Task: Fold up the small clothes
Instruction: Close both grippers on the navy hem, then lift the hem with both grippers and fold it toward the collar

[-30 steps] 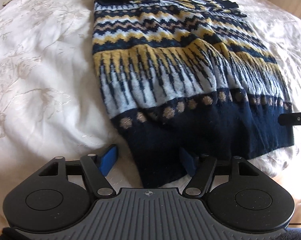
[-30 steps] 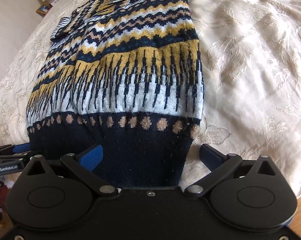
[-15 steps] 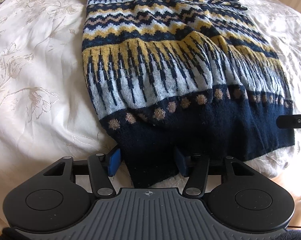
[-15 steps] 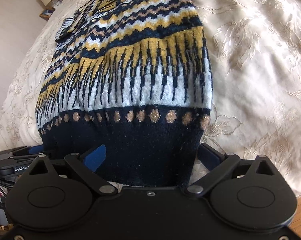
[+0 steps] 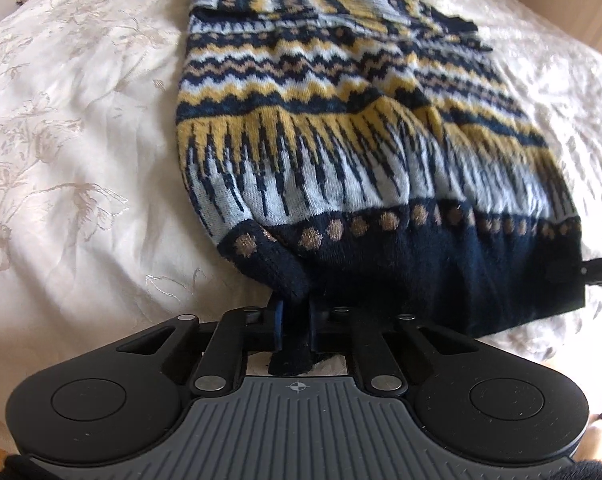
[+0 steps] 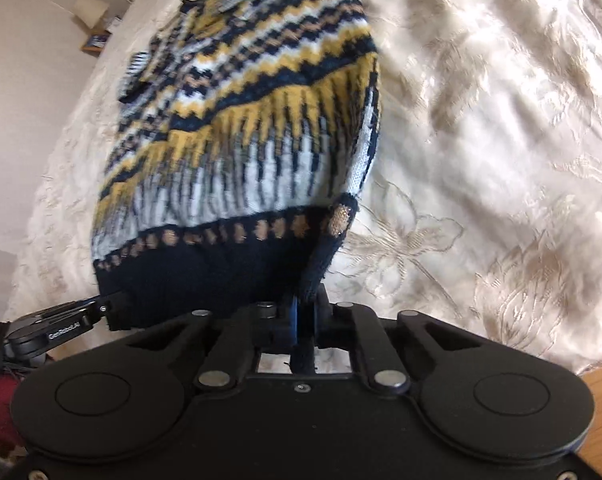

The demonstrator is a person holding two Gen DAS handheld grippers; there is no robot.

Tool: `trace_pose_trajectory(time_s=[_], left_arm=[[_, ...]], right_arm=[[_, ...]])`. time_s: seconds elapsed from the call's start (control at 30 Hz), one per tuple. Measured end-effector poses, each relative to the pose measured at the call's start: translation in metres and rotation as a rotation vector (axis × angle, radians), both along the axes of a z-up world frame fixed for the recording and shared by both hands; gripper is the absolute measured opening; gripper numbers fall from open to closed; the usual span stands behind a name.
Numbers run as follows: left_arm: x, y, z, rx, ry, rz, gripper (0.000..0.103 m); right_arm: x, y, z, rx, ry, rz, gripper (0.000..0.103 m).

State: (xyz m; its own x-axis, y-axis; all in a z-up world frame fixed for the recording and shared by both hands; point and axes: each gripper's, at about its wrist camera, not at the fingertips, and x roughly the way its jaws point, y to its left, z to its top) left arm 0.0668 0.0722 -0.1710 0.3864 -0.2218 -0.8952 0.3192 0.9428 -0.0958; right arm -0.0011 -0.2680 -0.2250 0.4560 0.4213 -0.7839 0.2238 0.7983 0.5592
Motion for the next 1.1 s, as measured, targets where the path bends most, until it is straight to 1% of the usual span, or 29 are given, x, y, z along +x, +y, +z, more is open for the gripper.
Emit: trace_pose_trajectory(time_s=[0.27, 0.47, 0.57, 0.77, 1.1], left_arm=[[-0.001, 0.008, 0.030, -0.061, -0.043, 0.042, 0.010], [0.003, 0.013, 0.056, -0.105, -0.084, 0.064, 0.010], [0.008, 0.012, 0.065, -0.113, -0.106, 0.078, 0.010], [0.023, 0.009, 0.078, -0.133, -0.139, 0.122, 0.010], [0.061, -0.002, 0.107, -0.163, -0.208, 0.170, 0.010]], right_arm=[[0.004, -0.005, 0.034, 0.023, -0.067, 0.022, 0.013], [0.012, -0.014, 0.059, 0.051, -0.135, 0.002, 0.013], [0.018, -0.016, 0.068, 0.061, -0.159, -0.008, 0.013], [0.033, -0.022, 0.079, 0.075, -0.181, -0.013, 0.013], [0.074, -0.043, 0.099, 0.112, -0.265, -0.048, 0.013]])
